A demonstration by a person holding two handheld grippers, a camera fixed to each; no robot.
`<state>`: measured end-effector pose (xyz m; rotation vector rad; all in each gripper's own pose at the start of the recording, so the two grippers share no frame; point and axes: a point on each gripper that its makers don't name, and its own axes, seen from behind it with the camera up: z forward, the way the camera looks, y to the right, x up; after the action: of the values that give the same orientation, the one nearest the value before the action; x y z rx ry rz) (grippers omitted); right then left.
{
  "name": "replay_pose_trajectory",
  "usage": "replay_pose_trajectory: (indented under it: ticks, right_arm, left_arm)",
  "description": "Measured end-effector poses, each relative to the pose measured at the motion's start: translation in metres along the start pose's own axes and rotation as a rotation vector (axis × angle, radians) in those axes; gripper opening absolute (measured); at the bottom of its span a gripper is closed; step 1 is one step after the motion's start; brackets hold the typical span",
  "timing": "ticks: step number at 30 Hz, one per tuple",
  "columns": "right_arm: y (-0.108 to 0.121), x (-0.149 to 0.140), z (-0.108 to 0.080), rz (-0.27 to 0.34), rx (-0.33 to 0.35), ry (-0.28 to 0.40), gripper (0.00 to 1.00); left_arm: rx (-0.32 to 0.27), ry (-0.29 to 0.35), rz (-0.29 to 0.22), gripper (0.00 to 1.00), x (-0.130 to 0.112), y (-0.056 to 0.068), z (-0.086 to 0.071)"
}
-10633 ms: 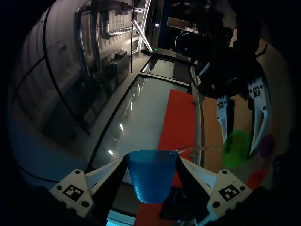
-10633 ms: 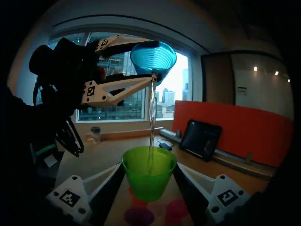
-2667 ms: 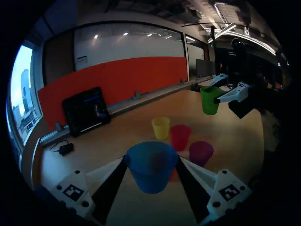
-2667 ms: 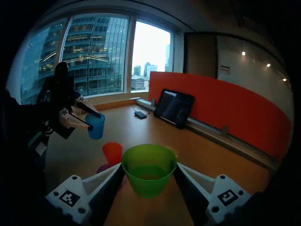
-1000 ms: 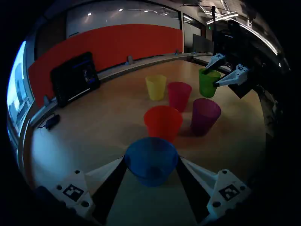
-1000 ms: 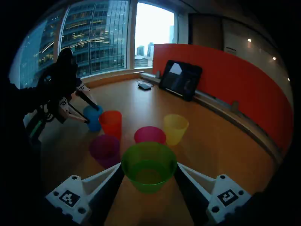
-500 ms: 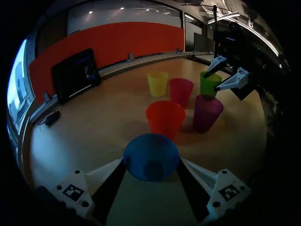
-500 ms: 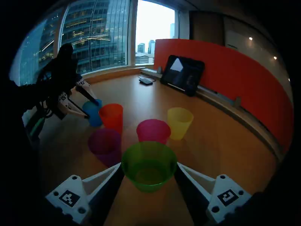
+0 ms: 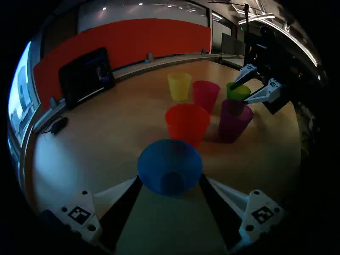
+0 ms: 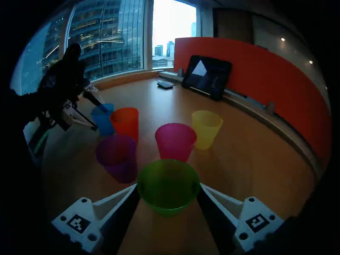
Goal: Pour water
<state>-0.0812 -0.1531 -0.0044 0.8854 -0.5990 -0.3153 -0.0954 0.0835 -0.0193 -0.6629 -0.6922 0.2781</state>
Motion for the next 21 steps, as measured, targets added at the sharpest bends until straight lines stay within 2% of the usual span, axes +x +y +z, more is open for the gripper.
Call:
replay_pose_trajectory:
  ticks: [15,21]
  right_arm:
    - [-0.0035,-0.0047,0.0064,0.011,-0.001,-0.001,0.92]
    - [-0.0052,-0.0022,0.0019,0.023,-0.004,0.007,0.98]
  left_arm:
    - [-0.001,0.003,-0.017,0.98,-0.005,0.0039,-0.0051]
    - [0.0,0.006,-0.022,0.99,-0.0053,0.0056,-0.0076]
